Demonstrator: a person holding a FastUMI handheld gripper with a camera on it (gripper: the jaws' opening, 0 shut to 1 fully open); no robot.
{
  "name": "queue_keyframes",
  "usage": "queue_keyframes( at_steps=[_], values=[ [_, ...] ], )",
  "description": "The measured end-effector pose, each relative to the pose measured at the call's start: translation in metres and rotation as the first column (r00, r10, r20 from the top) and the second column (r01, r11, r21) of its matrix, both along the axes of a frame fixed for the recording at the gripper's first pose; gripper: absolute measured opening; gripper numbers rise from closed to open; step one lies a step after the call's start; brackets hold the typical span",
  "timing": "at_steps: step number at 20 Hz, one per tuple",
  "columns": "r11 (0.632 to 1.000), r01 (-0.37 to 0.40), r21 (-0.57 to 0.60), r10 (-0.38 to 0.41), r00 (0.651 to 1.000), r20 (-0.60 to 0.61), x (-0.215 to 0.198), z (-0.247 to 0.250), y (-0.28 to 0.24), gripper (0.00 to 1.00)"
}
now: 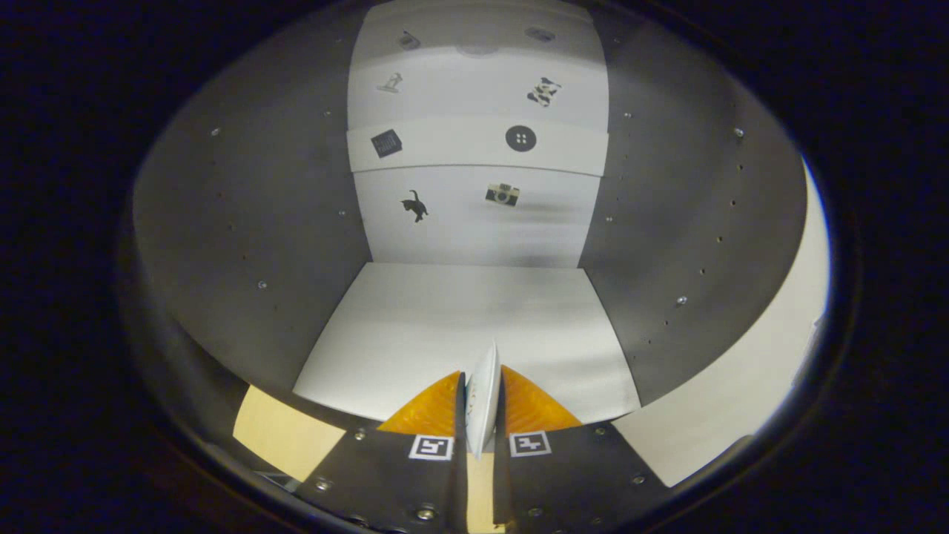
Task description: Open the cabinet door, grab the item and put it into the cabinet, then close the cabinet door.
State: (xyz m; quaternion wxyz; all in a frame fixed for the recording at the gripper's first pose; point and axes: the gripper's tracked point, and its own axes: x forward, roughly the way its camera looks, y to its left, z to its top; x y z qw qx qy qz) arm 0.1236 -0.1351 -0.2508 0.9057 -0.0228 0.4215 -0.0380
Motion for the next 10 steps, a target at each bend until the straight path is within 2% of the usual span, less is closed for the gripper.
queue_keyframes(
  at_steps=[4, 6, 8, 10],
  values=[
    [1.000, 0.003, 0.030, -0.002, 0.999, -0.032, 0.006, -0.008, 0.003, 0.13],
    [0.999, 0.006, 0.045, -0.004, 1.000, -0.030, 0.010, -0.008, 0.006, 0.18],
    [0.999, 0.005, 0.047, -0.005, 1.000, -0.012, 0.015, -0.007, 0.006, 0.29],
    [0.999, 0.007, 0.043, -0.007, 1.000, 0.009, 0.018, -0.005, 0.007, 0.29]
  ],
)
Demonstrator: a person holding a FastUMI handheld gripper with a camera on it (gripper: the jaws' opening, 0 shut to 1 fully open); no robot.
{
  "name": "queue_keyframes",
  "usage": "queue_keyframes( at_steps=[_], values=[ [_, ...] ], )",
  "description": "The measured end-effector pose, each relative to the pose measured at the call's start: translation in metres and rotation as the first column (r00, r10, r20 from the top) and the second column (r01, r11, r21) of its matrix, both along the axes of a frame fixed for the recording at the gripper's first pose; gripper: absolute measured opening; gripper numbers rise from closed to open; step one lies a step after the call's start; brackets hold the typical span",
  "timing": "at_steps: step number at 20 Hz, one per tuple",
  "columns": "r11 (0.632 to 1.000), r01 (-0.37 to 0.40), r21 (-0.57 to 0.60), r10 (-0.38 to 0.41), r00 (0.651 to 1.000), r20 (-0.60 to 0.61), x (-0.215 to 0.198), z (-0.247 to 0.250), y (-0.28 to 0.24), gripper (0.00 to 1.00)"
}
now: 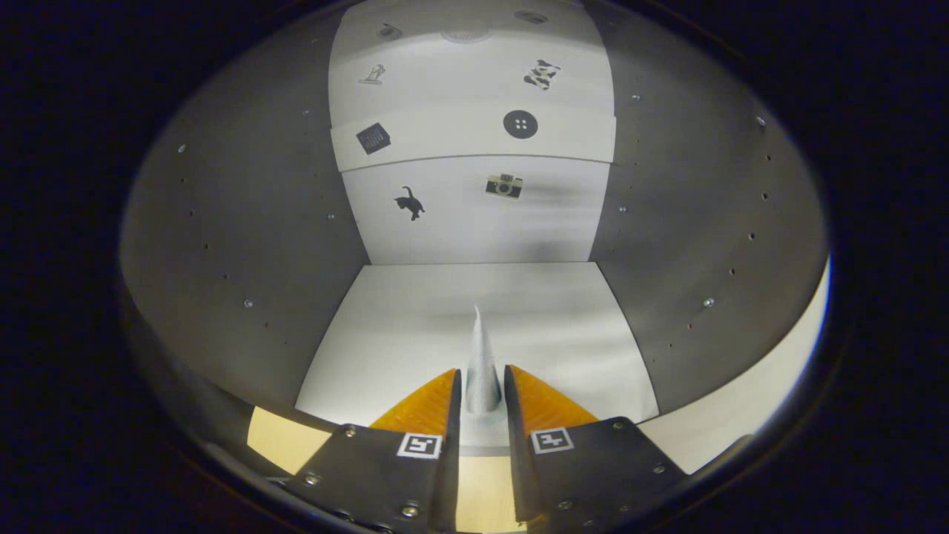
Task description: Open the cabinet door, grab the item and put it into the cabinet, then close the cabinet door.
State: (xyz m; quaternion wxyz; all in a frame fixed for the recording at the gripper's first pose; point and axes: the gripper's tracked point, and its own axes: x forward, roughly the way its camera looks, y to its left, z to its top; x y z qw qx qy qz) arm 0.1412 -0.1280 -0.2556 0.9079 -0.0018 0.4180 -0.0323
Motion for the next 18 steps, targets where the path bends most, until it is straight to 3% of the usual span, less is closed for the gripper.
queue_keyframes(
  at_steps=[7, 13, 18],
  values=[
    [1.000, -0.022, -0.003, 0.022, 0.983, 0.181, -0.002, 0.041, 0.002, 0.30],
    [1.000, -0.012, -0.009, 0.014, 0.922, 0.388, -0.039, 0.114, -0.006, 0.29],
    [0.999, 0.019, -0.035, 0.001, 0.866, 0.500, -0.099, 0.171, -0.014, 0.29]
  ],
)
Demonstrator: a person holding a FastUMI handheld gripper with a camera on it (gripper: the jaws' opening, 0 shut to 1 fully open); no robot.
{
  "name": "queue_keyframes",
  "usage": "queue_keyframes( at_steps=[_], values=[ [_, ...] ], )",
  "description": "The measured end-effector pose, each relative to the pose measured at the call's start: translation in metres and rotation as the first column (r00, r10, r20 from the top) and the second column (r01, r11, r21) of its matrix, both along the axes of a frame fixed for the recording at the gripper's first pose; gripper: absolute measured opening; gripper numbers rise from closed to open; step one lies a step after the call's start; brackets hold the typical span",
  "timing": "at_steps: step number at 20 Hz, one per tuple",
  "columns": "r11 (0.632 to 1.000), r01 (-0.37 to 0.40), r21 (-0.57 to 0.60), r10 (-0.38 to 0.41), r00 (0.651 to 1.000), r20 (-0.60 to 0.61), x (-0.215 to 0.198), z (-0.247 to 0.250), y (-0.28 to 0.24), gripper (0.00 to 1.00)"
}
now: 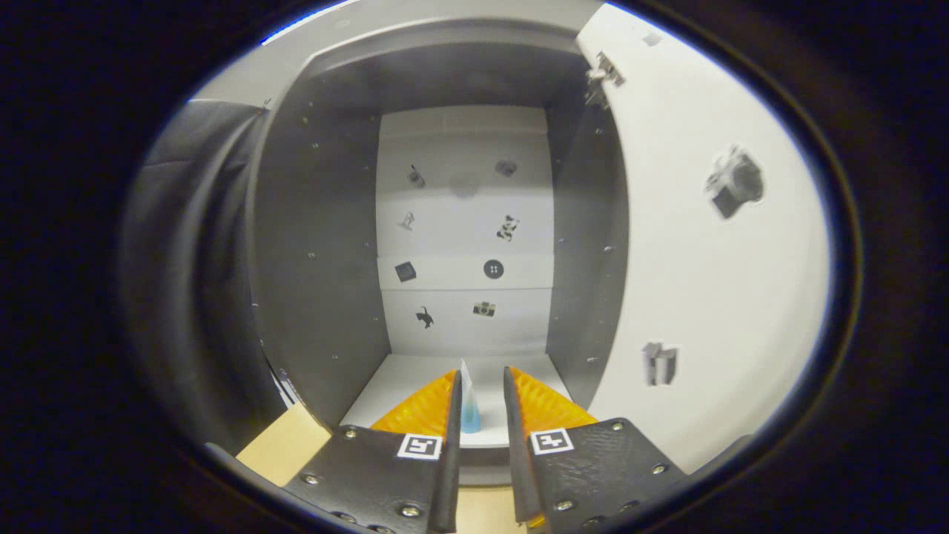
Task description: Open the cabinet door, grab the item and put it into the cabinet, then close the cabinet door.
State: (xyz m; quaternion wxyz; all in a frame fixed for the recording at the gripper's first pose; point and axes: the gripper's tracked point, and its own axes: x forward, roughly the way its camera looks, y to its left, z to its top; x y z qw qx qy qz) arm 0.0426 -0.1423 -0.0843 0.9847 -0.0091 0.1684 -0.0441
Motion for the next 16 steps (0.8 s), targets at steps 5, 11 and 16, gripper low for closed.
queue_keyframes(
  at_steps=[5, 11, 16],
  values=[
    [0.999, 0.039, -0.014, -0.038, 0.996, 0.075, -0.059, 0.035, -0.010, 0.34],
    [0.997, 0.059, -0.041, -0.052, 0.988, 0.144, -0.129, 0.071, -0.017, 0.59],
    [0.997, 0.061, -0.047, -0.054, 0.989, 0.139, -0.180, 0.085, -0.026, 0.85]
  ],
)
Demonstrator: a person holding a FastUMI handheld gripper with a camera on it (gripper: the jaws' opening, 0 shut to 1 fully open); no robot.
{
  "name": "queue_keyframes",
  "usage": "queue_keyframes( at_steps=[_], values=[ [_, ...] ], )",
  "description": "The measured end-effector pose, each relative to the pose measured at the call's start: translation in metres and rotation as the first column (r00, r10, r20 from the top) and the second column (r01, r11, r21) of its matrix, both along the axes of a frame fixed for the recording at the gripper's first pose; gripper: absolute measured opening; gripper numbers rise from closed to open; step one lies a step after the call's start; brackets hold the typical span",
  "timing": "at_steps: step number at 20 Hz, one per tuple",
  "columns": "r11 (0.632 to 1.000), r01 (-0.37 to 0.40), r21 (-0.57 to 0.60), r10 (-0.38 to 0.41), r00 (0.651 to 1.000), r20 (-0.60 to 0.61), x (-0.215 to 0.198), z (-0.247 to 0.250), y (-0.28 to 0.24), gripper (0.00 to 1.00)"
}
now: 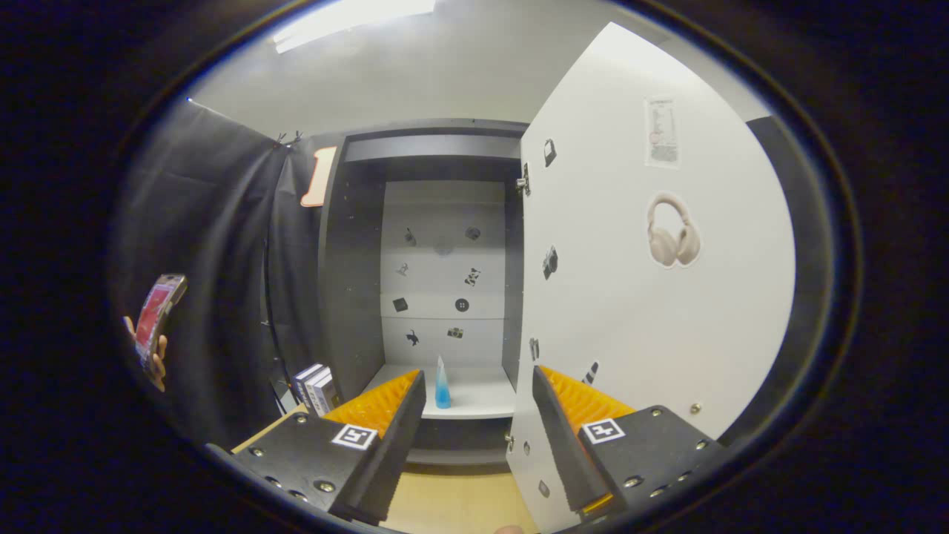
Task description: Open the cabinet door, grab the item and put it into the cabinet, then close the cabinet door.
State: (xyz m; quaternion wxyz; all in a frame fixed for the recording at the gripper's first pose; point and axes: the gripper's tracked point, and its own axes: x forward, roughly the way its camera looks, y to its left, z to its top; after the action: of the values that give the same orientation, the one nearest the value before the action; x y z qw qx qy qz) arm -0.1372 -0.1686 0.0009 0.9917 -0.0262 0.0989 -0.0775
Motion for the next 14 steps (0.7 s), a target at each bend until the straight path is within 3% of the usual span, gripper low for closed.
queue_keyframes(
  at_steps=[4, 14],
  values=[
    [0.999, 0.045, 0.032, -0.045, 0.999, 0.019, -0.039, 0.015, -0.016, 0.87],
    [0.964, 0.267, 0.007, -0.267, 0.964, 0.003, -0.123, 0.035, -0.104, 0.88]
  ],
)
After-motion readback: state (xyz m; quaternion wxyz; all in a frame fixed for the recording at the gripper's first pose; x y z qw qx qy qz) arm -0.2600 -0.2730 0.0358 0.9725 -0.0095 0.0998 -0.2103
